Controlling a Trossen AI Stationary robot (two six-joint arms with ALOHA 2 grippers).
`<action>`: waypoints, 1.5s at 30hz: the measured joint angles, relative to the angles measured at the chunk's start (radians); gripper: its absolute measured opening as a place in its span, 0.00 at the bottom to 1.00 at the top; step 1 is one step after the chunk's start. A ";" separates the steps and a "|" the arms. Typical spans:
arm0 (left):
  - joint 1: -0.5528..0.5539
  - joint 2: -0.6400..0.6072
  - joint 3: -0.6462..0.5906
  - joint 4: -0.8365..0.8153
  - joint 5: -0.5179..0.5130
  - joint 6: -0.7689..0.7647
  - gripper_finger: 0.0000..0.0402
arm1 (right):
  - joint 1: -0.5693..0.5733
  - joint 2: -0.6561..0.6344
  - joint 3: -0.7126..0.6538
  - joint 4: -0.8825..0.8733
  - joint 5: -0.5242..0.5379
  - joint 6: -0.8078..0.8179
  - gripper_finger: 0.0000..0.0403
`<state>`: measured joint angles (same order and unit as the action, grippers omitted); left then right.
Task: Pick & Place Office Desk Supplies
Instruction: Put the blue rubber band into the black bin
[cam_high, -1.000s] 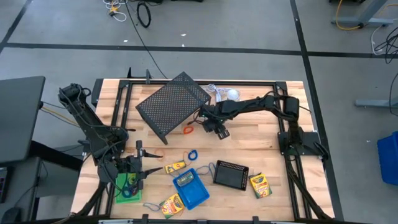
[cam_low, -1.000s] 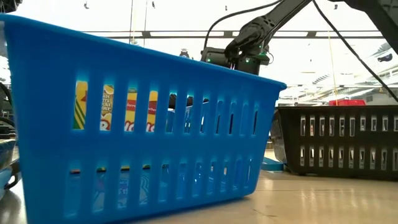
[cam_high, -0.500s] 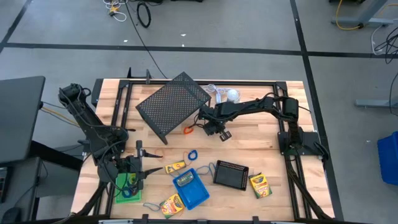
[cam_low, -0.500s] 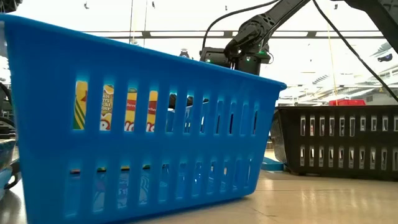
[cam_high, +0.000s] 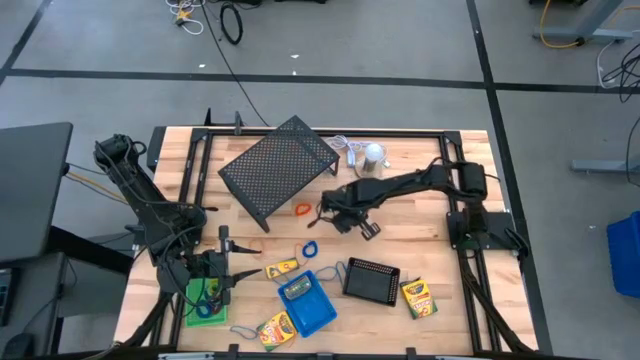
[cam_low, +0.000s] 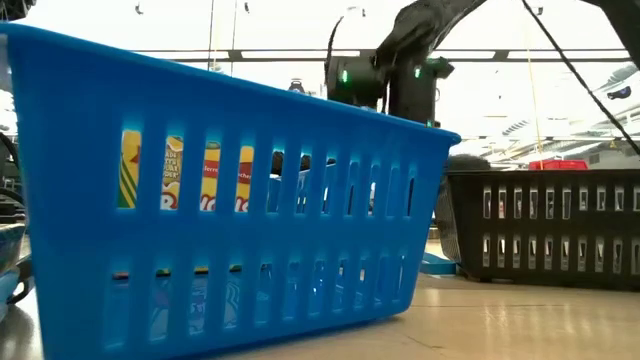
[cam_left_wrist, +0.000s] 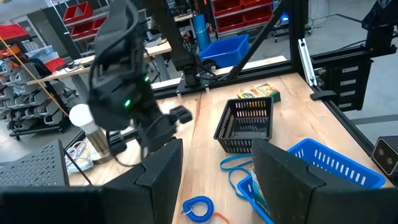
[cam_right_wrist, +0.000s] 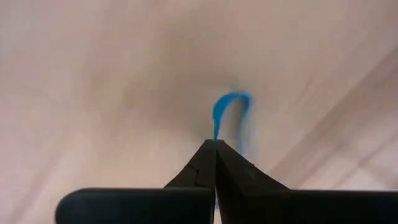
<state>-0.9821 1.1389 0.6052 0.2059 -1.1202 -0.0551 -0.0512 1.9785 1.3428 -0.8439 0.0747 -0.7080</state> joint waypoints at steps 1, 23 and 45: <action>0.000 0.000 0.000 0.000 0.000 0.000 0.50 | 0.014 -0.016 0.001 -0.003 -0.002 0.017 0.00; 0.001 0.000 0.000 0.000 0.007 0.011 0.50 | 0.318 -0.139 0.126 -0.198 0.126 0.297 0.00; 0.001 0.000 0.000 0.000 0.052 0.002 0.50 | 0.514 -0.140 0.123 -0.138 -0.178 0.631 0.00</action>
<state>-0.9808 1.1389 0.6048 0.2054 -1.0683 -0.0532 0.4628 1.8385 1.4654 -0.9824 -0.1034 -0.0771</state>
